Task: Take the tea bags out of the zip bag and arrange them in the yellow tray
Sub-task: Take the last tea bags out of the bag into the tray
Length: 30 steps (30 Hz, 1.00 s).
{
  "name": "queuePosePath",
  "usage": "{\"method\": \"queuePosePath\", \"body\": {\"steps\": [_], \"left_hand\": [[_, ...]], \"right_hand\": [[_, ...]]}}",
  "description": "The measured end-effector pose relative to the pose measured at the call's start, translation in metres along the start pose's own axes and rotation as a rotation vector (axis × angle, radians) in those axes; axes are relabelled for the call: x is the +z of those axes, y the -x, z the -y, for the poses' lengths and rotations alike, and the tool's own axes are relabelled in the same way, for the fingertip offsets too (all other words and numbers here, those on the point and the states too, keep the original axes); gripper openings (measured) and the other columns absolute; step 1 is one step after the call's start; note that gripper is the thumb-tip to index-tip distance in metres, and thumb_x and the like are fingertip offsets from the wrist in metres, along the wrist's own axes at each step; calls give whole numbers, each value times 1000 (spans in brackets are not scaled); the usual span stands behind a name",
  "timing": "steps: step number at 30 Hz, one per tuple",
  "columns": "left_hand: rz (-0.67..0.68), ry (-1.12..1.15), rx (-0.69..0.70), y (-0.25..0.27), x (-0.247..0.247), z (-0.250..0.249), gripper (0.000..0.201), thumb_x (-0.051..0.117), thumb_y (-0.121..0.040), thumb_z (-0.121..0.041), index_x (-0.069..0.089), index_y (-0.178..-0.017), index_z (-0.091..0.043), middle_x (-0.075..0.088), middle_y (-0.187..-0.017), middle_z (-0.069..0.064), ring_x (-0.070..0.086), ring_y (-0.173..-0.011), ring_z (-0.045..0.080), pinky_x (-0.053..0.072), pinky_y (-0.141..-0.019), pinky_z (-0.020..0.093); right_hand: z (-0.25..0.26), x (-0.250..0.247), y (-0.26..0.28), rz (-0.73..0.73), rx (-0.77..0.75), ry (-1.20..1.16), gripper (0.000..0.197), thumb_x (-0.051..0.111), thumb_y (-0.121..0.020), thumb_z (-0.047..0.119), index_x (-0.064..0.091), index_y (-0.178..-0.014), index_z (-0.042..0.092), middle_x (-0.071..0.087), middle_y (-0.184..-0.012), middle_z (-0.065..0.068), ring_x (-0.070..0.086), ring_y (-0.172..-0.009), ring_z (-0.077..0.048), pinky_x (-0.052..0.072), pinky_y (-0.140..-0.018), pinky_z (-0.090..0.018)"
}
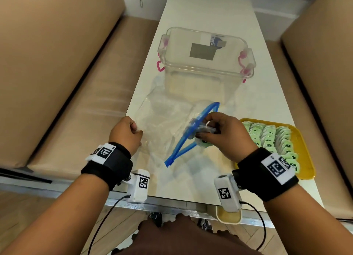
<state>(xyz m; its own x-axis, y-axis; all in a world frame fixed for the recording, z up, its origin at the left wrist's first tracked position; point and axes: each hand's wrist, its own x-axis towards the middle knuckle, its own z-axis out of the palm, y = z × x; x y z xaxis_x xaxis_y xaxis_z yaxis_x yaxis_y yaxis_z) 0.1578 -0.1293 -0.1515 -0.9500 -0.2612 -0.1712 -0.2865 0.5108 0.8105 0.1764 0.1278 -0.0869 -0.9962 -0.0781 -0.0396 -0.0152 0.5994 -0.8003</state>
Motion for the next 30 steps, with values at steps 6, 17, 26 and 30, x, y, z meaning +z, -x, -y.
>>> {"method": "queuePosePath", "body": {"steps": [6, 17, 26, 30], "left_hand": [[-2, -147, -19, 1, 5, -3, 20, 66, -82, -13, 46, -81, -15, 55, -76, 3, 62, -68, 30, 45, -65, 30], [93, -240, 870, 44, 13, -105, 58, 69, -79, -15, 47, -132, -15, 44, -134, -8, 43, -125, 14, 36, -100, 30], [294, 41, 1002, 69, 66, -145, 46, 70, -84, -22, 55, -126, -33, 48, -137, -5, 47, -125, 10, 43, -102, 31], [239, 177, 942, 76, 79, -153, 24, 66, -84, -24, 68, -108, -29, 60, -112, -2, 58, -105, 6, 48, -87, 19]], "right_hand": [[-16, -37, 5, -39, 53, -105, 18, 78, -74, 8, 65, -83, 16, 53, -57, 2, 46, -51, -10, 42, -55, -26], [-5, -95, 2, 302, 113, -621, 32, 78, -68, -1, 63, -96, 4, 68, -82, -13, 67, -69, -17, 56, -62, -26], [-13, -100, -4, 417, 252, -887, 40, 71, -75, 3, 59, -113, 0, 67, -100, -17, 67, -84, -25, 56, -74, -32], [-17, -101, 2, 331, 342, -929, 46, 76, -69, 3, 56, -111, 10, 63, -91, -16, 59, -64, -19, 47, -50, -20]]}}
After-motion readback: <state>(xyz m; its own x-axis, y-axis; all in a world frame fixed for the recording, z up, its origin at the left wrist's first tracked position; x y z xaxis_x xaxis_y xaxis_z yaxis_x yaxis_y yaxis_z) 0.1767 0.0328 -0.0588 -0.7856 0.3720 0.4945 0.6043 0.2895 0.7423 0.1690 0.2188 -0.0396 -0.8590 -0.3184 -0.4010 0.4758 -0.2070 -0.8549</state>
